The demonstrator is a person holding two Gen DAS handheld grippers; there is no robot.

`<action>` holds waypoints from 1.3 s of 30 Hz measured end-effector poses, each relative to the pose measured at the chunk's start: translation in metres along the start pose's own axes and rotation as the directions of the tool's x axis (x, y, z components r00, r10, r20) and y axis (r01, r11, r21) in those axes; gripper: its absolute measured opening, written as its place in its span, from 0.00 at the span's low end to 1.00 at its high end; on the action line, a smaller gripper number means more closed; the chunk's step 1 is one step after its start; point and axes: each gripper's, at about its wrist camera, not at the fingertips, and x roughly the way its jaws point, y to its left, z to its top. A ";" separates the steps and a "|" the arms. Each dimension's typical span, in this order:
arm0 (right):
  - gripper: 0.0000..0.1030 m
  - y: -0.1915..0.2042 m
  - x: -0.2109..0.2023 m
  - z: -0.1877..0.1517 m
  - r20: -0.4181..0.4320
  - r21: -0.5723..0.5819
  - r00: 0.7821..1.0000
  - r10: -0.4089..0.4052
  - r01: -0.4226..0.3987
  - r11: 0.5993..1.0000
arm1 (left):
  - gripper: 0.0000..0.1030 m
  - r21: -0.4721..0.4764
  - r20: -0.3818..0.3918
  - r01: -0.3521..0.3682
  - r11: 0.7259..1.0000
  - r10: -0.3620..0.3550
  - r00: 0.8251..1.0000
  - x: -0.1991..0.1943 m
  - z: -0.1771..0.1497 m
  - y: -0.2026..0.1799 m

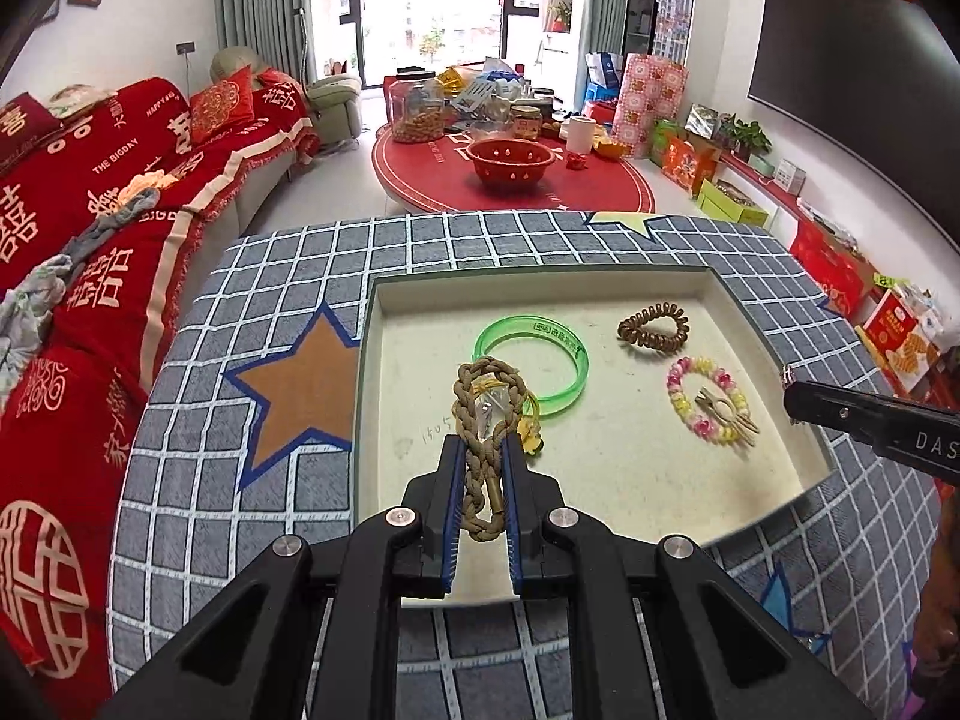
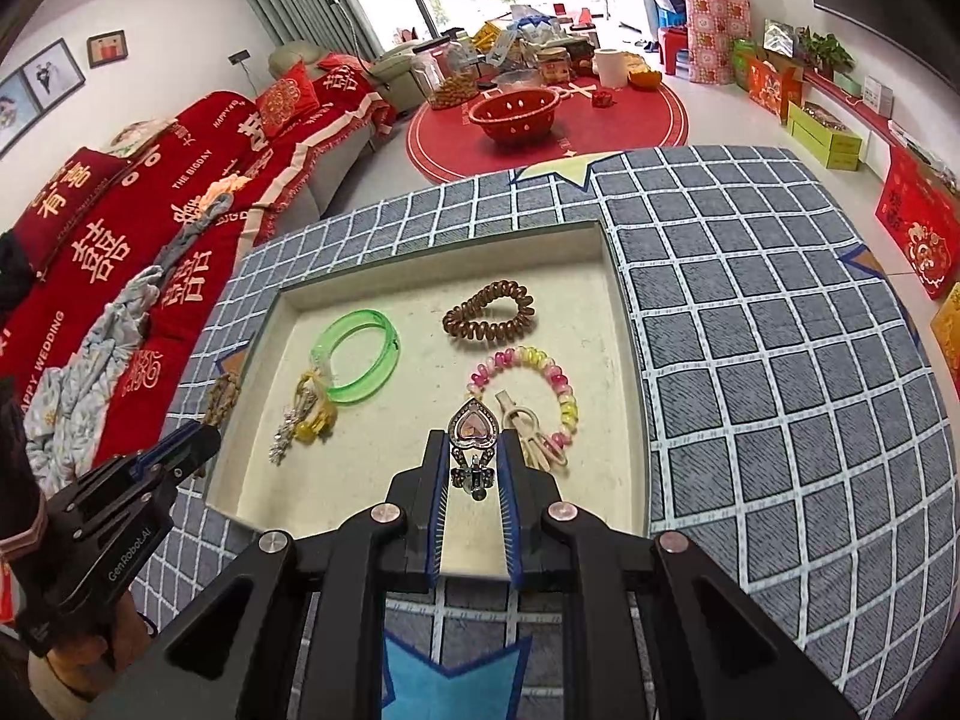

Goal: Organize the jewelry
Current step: 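Carry the braided bracelet and heart pendant over the tray with both tools, then lower both items into the tray and open both tools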

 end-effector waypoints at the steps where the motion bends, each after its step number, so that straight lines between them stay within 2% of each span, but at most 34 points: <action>1: 0.17 0.000 0.006 0.001 -0.007 0.000 1.000 -0.004 0.004 1.000 | 0.25 0.002 -0.005 0.001 1.000 -0.001 1.000 0.005 0.000 -0.002; 12: 0.17 -0.004 0.043 0.003 -0.038 -0.017 0.997 -0.063 0.062 0.998 | 0.25 0.010 -0.069 -0.017 1.000 0.018 0.997 0.047 -0.009 -0.016; 21: 0.18 0.001 0.054 -0.001 -0.040 -0.052 0.994 -0.100 0.098 0.994 | 0.25 0.033 -0.075 -0.059 0.998 0.061 0.995 0.056 -0.011 -0.016; 28: 0.19 0.001 0.053 -0.003 -0.044 -0.039 0.995 -0.091 0.089 0.995 | 0.25 0.050 -0.089 -0.076 0.996 0.080 0.993 0.060 -0.013 -0.018; 29: 0.20 0.000 0.053 -0.003 -0.046 -0.038 0.995 -0.085 0.084 0.996 | 0.25 0.049 -0.088 -0.077 0.996 0.082 0.993 0.060 -0.013 -0.018; 30: 0.27 0.000 0.053 -0.002 -0.048 -0.036 0.996 -0.079 0.077 0.996 | 0.25 0.047 -0.086 -0.078 0.996 0.082 0.993 0.059 -0.013 -0.018; 31: 0.41 -0.001 0.052 -0.003 -0.048 -0.032 0.996 -0.072 0.071 0.997 | 0.25 0.045 -0.084 -0.078 0.996 0.082 0.993 0.058 -0.012 -0.017; 33: 0.54 -0.002 0.048 -0.001 -0.038 -0.022 0.997 -0.067 0.066 0.998 | 0.25 0.038 -0.084 -0.079 0.996 0.082 0.993 0.057 -0.012 -0.015; 39: 0.56 -0.003 0.034 0.000 -0.010 0.013 1.000 -0.009 0.009 1.000 | 0.25 0.027 -0.072 -0.085 0.996 0.087 0.994 0.048 -0.011 -0.012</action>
